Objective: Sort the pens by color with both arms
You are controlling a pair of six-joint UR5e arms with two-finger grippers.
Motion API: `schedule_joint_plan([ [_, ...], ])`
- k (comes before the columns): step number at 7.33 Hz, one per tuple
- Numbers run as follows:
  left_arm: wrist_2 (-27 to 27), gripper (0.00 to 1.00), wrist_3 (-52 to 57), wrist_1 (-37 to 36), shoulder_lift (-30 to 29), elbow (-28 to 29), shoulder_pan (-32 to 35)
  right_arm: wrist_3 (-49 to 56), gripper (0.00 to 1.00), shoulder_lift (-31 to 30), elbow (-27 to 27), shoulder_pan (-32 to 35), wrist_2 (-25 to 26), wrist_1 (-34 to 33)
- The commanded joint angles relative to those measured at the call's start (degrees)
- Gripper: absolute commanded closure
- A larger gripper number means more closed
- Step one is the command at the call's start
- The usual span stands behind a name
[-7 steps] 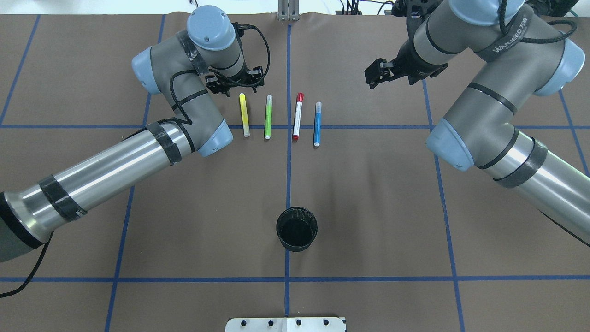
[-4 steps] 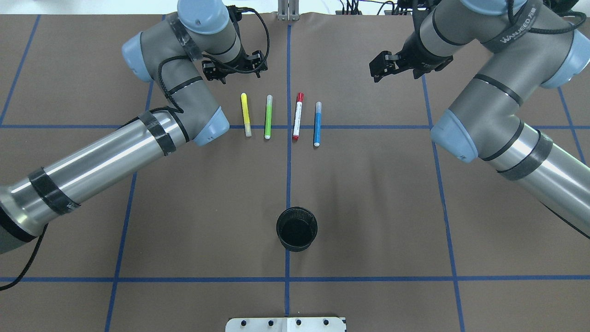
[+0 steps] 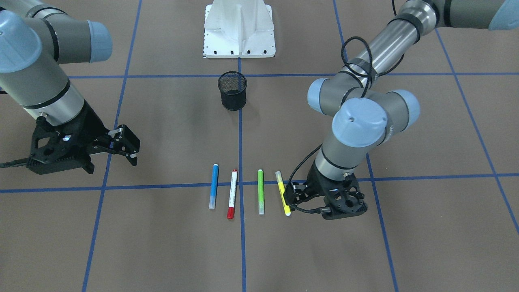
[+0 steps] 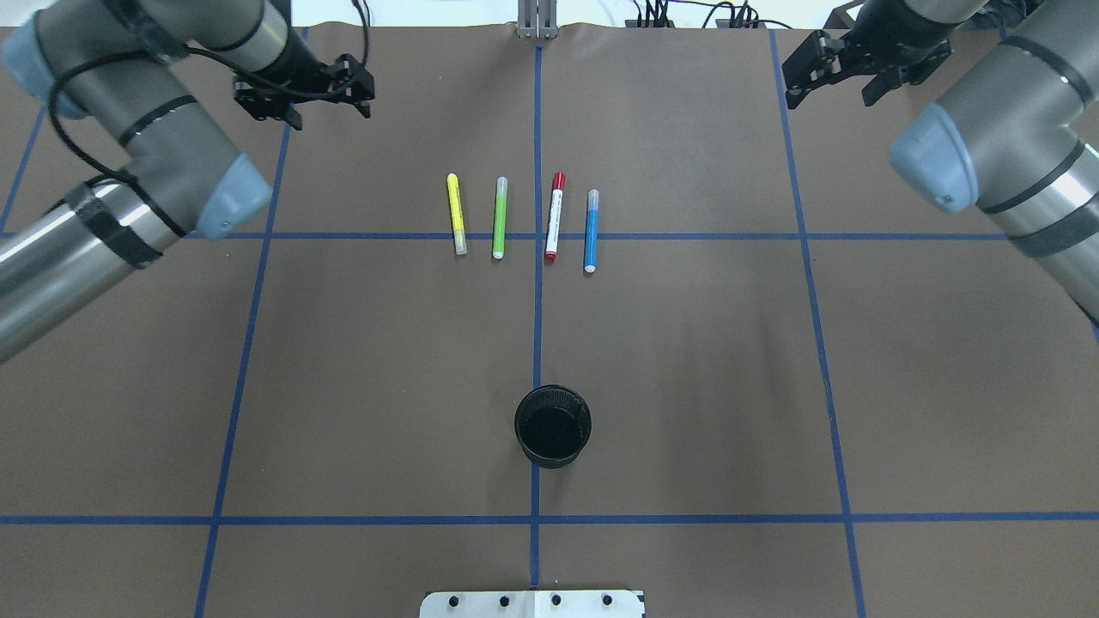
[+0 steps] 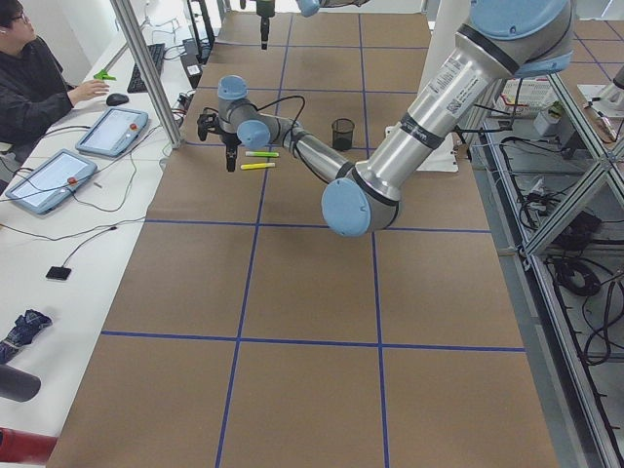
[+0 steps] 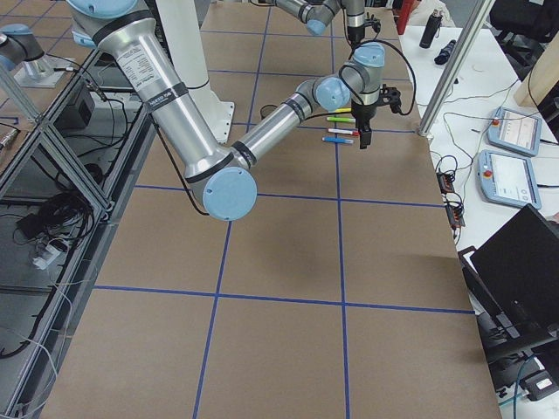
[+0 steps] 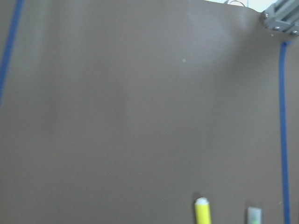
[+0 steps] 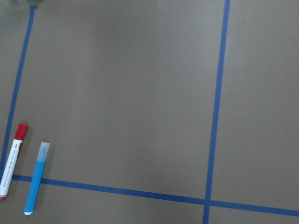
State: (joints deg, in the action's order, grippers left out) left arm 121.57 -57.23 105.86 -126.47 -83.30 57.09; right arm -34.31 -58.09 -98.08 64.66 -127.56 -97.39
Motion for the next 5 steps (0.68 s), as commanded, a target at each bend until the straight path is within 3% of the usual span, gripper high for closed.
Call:
schedule_joint_plan([
  [1,1.9,0.00,12.6,-8.8,12.5,-11.4,6.9,14.0,0.00,-2.9,-0.1,6.0,-1.5,-9.8],
  [3,2.1,0.00,31.3,-9.6,26.4,-14.2,15.2,26.9,0.00,-12.3,0.0,11.1,-2.7,-10.3],
  [5,4.5,0.00,42.5,-9.4,33.3,-13.0,24.2,37.4,0.00,-20.6,0.3,15.9,-2.3,-10.0],
])
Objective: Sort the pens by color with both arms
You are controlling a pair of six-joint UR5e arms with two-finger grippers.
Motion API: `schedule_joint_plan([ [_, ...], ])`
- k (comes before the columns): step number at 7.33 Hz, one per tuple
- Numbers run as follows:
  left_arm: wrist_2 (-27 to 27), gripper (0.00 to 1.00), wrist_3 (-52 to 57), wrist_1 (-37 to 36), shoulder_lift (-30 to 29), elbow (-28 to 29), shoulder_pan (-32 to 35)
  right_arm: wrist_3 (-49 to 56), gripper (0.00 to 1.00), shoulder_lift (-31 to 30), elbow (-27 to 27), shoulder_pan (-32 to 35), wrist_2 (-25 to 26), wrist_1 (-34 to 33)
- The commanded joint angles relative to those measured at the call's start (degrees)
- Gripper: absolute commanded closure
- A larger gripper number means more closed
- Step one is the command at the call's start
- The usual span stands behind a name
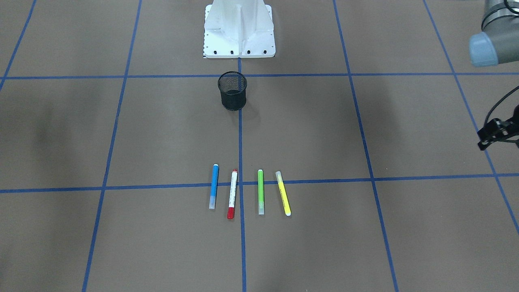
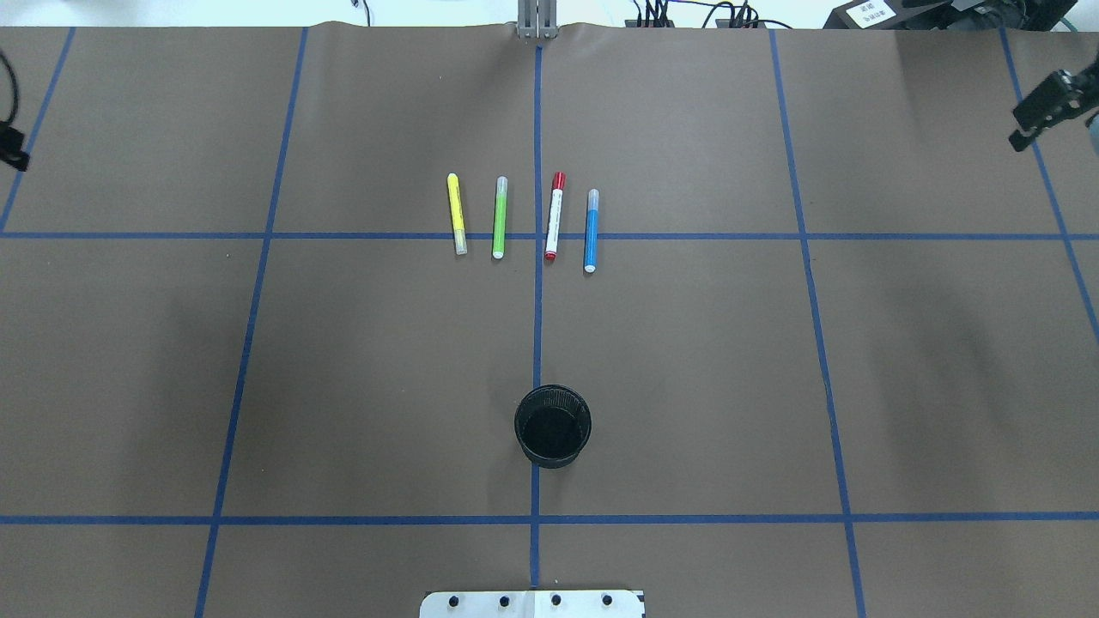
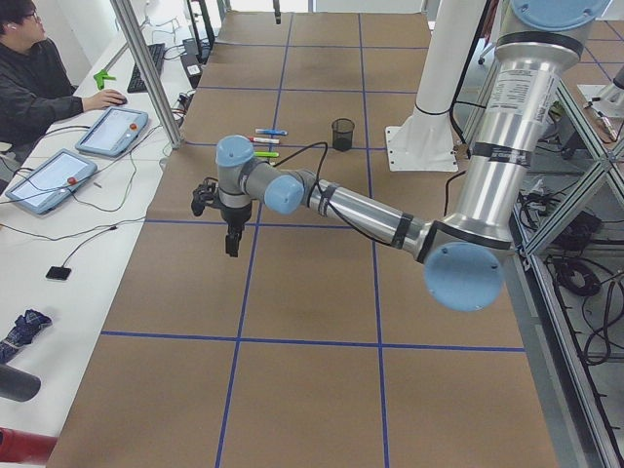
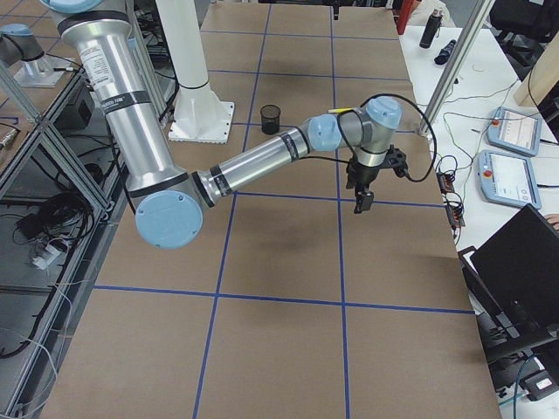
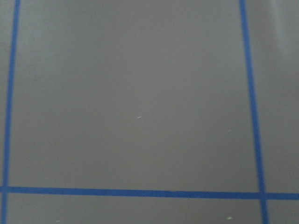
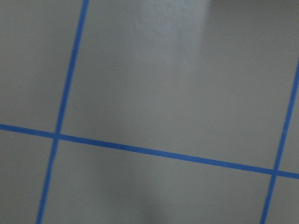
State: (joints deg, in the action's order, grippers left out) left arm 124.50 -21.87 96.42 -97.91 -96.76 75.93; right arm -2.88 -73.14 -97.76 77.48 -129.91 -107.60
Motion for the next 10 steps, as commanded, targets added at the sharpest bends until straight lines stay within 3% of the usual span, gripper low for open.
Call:
schedule_joint_plan([
  [1,2.2,0.00,9.1,0.1,6.8,1.7,8.7,5.7,0.00,-7.8,0.1,3.5,0.4,0.2],
  [4,6.0,0.00,13.3,0.7,10.1,1.7,14.9,5.6,0.00,-9.8,1.2,6.3,4.0,1.7],
  [6,7.5,0.00,13.3,1.0,10.1,3.4,14.9,5.7,0.00,-11.3,3.7,8.2,-2.0,1.8],
  [10,7.7,0.00,10.5,0.3,9.3,5.9,14.4,4.1,0.00,-13.3,8.4,11.6,-7.9,9.8],
])
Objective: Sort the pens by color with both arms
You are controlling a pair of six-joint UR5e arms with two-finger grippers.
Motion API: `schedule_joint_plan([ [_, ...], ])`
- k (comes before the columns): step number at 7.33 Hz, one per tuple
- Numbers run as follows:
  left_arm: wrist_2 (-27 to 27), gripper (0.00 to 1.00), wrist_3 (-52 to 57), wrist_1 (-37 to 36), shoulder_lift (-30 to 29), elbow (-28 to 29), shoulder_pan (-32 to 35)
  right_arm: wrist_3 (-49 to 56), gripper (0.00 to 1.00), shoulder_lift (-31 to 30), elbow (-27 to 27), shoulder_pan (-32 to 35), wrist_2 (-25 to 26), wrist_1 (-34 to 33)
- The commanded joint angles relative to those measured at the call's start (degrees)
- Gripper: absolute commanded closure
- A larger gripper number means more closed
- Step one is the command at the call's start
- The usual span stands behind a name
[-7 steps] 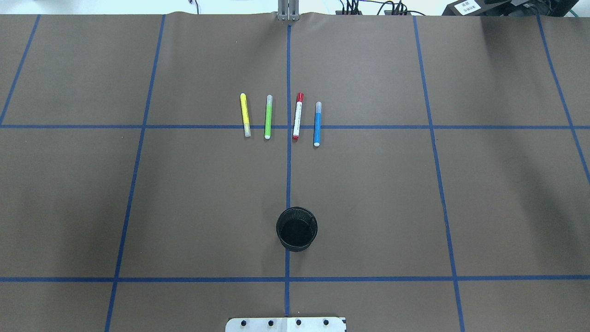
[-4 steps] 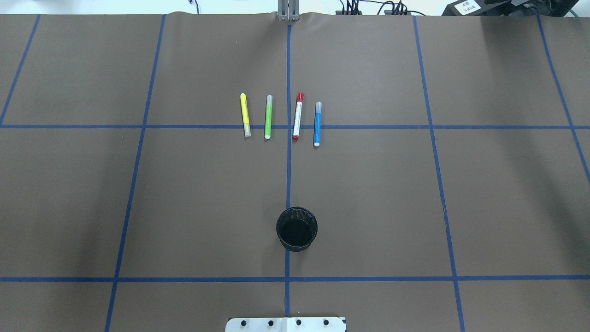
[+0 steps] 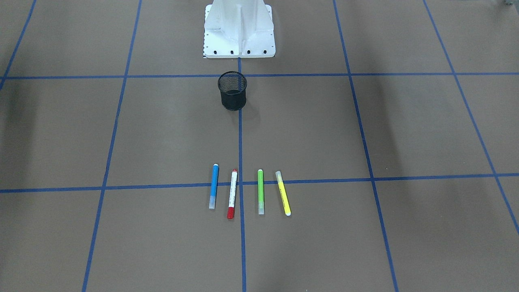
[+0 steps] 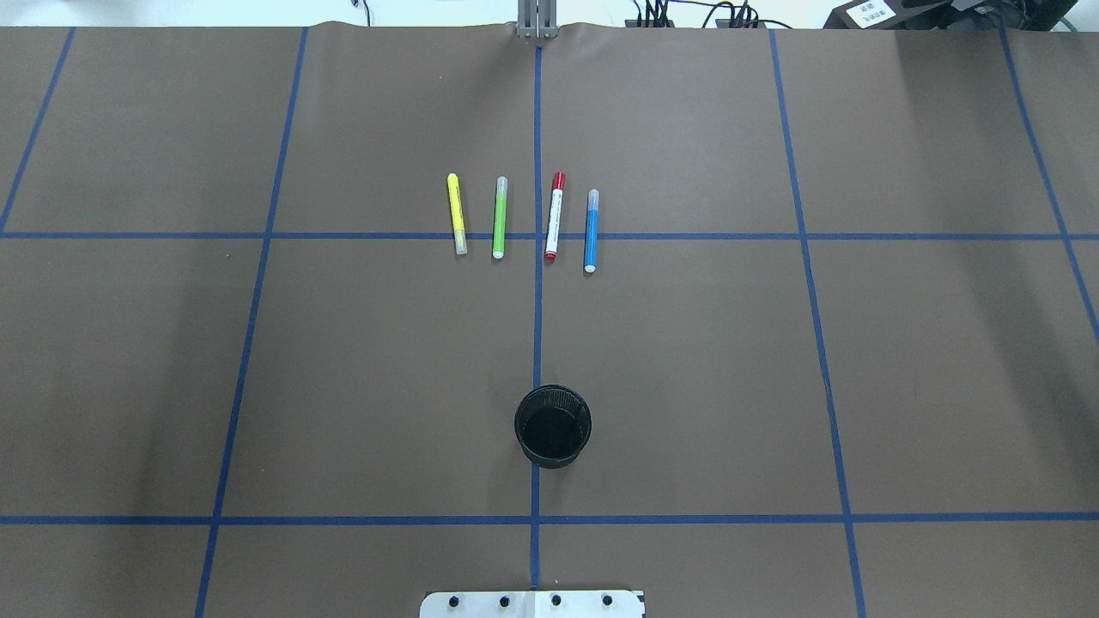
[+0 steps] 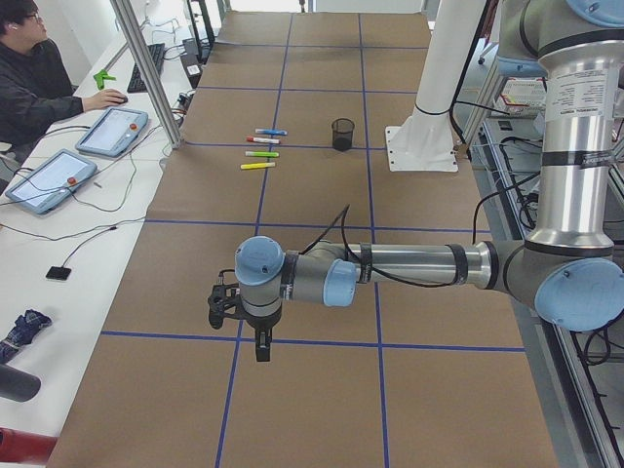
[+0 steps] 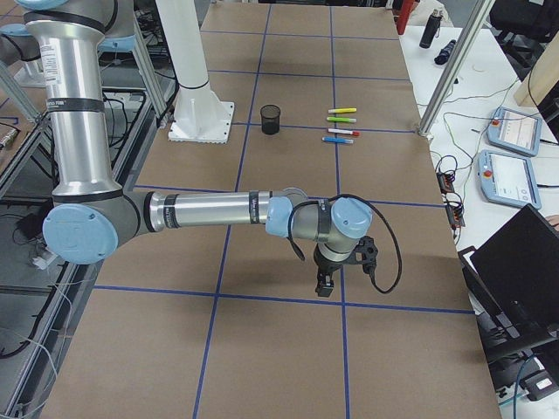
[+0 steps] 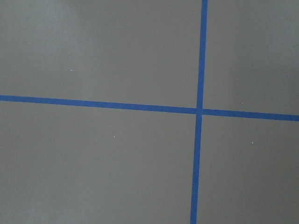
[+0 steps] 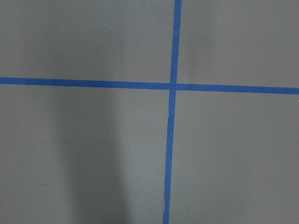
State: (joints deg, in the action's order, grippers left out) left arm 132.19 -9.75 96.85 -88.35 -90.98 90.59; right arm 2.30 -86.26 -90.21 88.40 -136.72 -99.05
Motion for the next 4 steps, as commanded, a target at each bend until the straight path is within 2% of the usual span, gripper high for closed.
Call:
schedule_joint_plan([
  [1,0.0,0.00,-2.3,-0.2,-0.3,0.1,-0.8,-4.8,0.00,-0.2,0.8,0.7,-1.1,1.3],
  [4,-0.1,0.00,-2.4,-0.3,-0.7,-0.1,-0.9,-5.4,0.00,-0.3,0.9,0.7,-1.2,1.4],
])
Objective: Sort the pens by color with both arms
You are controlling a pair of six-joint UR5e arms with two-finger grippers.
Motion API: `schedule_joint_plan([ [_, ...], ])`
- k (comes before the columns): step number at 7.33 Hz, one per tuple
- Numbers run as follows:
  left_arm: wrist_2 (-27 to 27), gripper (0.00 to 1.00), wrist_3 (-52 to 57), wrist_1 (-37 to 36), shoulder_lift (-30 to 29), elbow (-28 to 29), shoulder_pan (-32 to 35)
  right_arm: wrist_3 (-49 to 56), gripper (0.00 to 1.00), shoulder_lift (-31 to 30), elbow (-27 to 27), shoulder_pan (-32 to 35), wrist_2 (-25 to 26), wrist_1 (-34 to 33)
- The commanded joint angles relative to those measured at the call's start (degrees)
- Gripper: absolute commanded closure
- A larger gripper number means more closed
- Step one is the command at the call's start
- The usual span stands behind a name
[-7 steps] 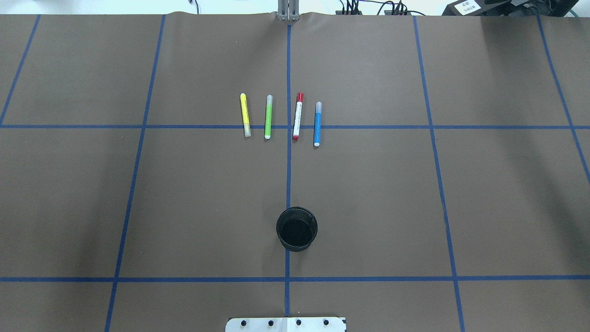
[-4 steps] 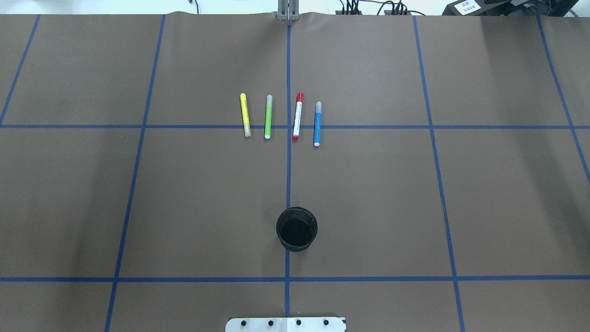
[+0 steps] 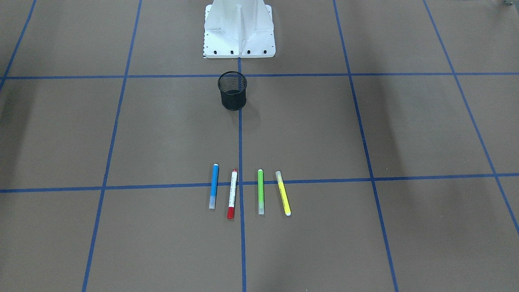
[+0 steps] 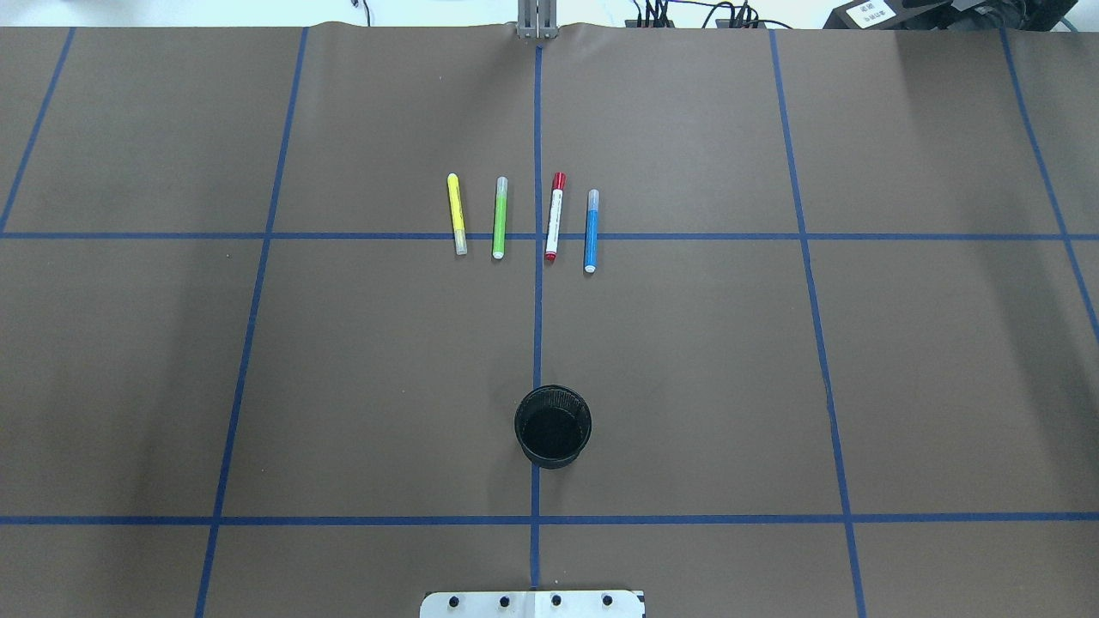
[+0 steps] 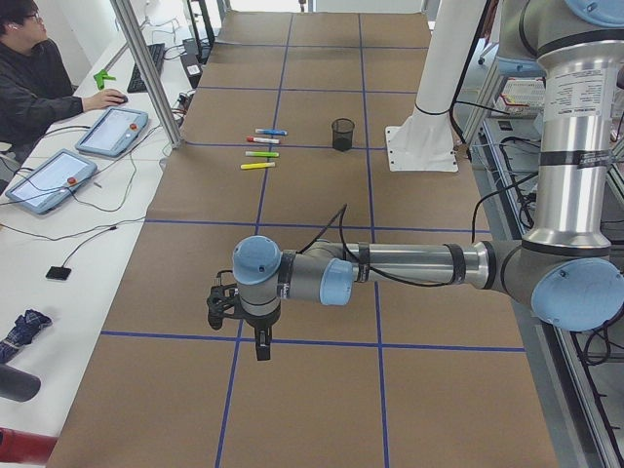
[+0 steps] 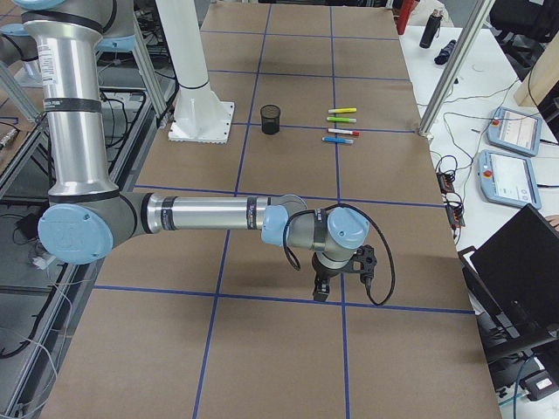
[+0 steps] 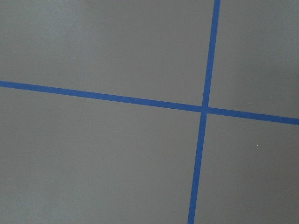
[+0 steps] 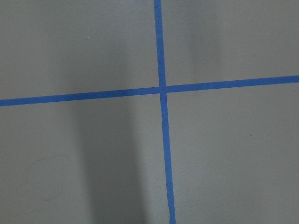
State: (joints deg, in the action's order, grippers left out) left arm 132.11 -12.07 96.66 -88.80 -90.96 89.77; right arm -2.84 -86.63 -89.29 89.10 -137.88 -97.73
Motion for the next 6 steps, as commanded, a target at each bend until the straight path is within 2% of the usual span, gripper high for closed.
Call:
schedule_joint_plan([
  [1,-0.1,0.00,-0.1,-0.1,-0.2,0.0,-0.2,-0.2,0.00,0.1,-0.1,0.0,0.0,0.1],
  [6,-0.5,0.00,-0.1,-0.1,-0.4,0.2,-0.2,-0.2,0.00,0.1,-0.7,0.0,0.2,0.2],
])
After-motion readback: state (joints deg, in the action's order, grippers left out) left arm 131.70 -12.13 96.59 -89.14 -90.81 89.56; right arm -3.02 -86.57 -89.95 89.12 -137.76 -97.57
